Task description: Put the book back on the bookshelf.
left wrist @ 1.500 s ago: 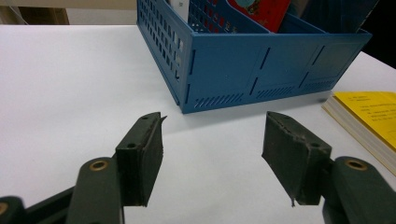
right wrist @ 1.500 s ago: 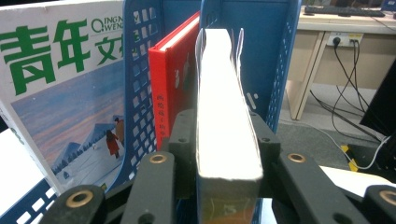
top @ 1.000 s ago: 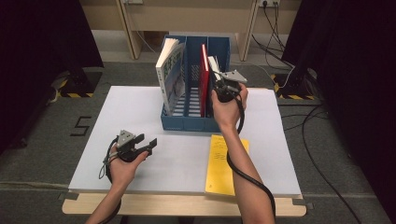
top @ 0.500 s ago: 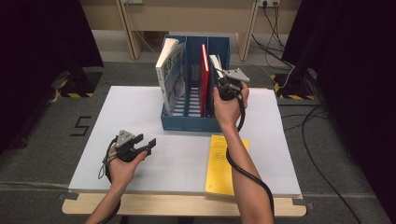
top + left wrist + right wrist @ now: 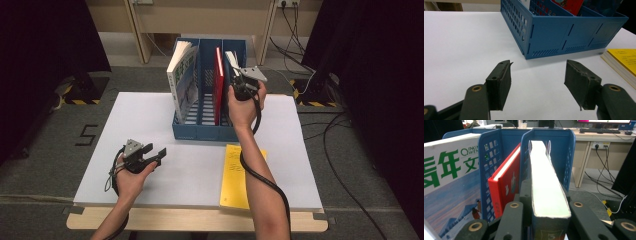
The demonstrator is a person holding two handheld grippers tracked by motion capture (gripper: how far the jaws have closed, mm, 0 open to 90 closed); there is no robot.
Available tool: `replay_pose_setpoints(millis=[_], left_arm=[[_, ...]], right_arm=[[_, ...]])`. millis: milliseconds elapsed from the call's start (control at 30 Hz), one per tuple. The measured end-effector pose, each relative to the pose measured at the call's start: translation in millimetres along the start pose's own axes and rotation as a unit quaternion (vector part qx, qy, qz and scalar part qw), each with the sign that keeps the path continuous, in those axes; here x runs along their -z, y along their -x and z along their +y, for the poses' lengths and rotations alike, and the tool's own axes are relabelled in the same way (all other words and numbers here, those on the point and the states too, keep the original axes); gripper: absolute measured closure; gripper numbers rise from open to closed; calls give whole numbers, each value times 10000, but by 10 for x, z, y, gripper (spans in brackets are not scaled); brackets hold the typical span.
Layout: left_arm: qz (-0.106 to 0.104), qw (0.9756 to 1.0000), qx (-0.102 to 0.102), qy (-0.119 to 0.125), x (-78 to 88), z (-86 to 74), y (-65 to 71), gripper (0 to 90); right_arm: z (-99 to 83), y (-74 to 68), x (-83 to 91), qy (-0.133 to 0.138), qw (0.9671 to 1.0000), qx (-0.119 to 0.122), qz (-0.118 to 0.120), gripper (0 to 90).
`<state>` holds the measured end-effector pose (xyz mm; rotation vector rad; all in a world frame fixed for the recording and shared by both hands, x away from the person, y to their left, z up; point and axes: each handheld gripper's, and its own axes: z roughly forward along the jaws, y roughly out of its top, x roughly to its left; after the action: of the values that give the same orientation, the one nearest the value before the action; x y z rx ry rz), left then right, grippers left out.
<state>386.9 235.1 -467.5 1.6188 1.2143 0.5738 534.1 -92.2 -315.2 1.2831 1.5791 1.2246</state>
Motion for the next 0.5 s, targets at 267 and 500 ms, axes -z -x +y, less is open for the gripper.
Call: replay_pose_setpoints(millis=[267,500], left_arm=[[4,10000,17,-1,5,-1,-12,373],[3,10000,23,-8,-2,-3,-19,374]], right_arm=[[17,16,-172,12,9999,-72,-73,749],[14,10,-290,-8,9999,-95,-72,748]])
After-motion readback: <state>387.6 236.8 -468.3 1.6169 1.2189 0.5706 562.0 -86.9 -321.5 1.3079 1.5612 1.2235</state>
